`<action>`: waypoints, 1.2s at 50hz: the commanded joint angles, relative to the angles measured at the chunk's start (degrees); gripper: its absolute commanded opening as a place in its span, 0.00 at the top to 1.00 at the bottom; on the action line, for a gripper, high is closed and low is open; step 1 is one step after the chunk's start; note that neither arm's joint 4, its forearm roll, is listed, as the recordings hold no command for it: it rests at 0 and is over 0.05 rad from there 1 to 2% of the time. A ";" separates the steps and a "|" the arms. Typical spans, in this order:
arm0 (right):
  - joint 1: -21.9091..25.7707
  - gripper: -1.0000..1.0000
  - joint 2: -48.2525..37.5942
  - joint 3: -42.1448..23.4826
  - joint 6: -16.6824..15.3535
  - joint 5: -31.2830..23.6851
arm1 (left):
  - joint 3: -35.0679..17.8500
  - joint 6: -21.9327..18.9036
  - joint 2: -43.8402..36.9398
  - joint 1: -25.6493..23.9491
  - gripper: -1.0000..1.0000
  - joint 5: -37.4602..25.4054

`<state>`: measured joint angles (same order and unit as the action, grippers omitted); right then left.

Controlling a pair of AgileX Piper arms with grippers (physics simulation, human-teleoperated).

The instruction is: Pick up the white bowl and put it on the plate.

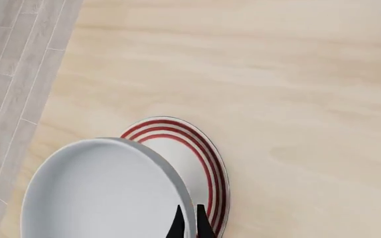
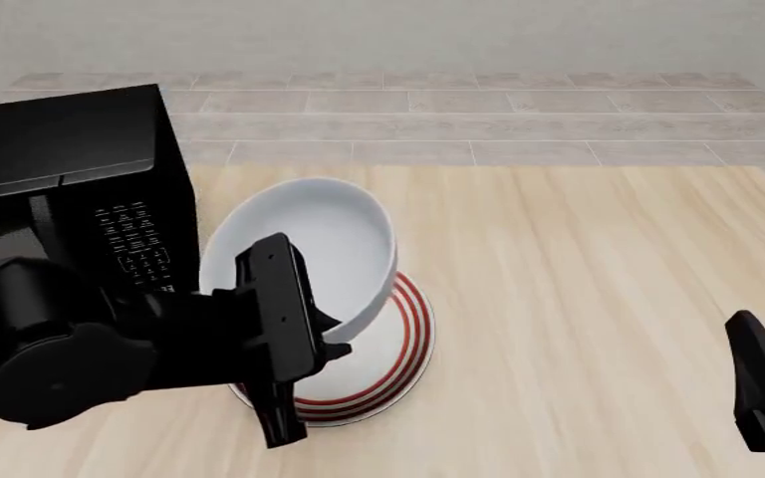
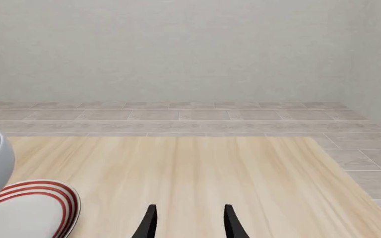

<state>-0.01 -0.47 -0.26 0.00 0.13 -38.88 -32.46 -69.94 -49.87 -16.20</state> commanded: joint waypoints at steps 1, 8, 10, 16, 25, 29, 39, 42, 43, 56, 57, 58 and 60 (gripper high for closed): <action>-0.01 0.00 0.04 0.01 0.02 -0.02 | 0.17 0.29 -0.42 0.51 1.00 1.40; 0.00 0.00 0.03 0.01 0.00 -0.02 | 0.38 1.11 -1.16 -0.02 1.00 2.35; 0.01 0.00 0.04 0.01 0.01 -0.02 | 0.42 1.23 -1.45 -0.12 1.00 2.64; -0.01 0.00 0.04 0.01 0.01 -0.02 | 1.20 1.80 -2.51 -0.55 1.00 4.08; 0.00 0.00 0.04 0.01 0.02 -0.02 | 1.69 2.88 -3.47 -0.95 1.00 5.31; -0.01 0.00 0.04 0.01 0.02 -0.02 | 1.95 3.24 -4.13 -1.10 1.00 5.95; 0.00 0.00 0.03 0.01 0.01 -0.02 | 2.39 3.89 -5.47 -1.45 1.00 7.53; 0.01 0.00 0.04 0.01 0.02 -0.02 | 2.17 3.81 -5.53 -1.04 1.00 7.56; 0.01 0.00 0.03 0.01 0.00 -0.02 | 2.15 3.86 -5.63 -0.92 1.00 7.63; 0.00 0.00 0.04 0.01 0.00 -0.02 | 2.64 4.53 -6.66 -0.89 1.00 9.14; 0.01 0.00 0.03 0.01 0.02 -0.02 | 2.70 4.64 -6.79 -0.94 1.00 9.30; 0.00 0.00 0.03 0.01 0.02 -0.02 | 2.81 4.70 -7.02 -0.88 1.00 9.66; 0.00 0.00 0.04 0.01 0.00 -0.02 | 2.93 4.88 -7.27 -0.96 1.00 9.91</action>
<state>-0.01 -0.47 -0.26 0.00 0.13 -36.04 -28.06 -76.41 -50.73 -7.78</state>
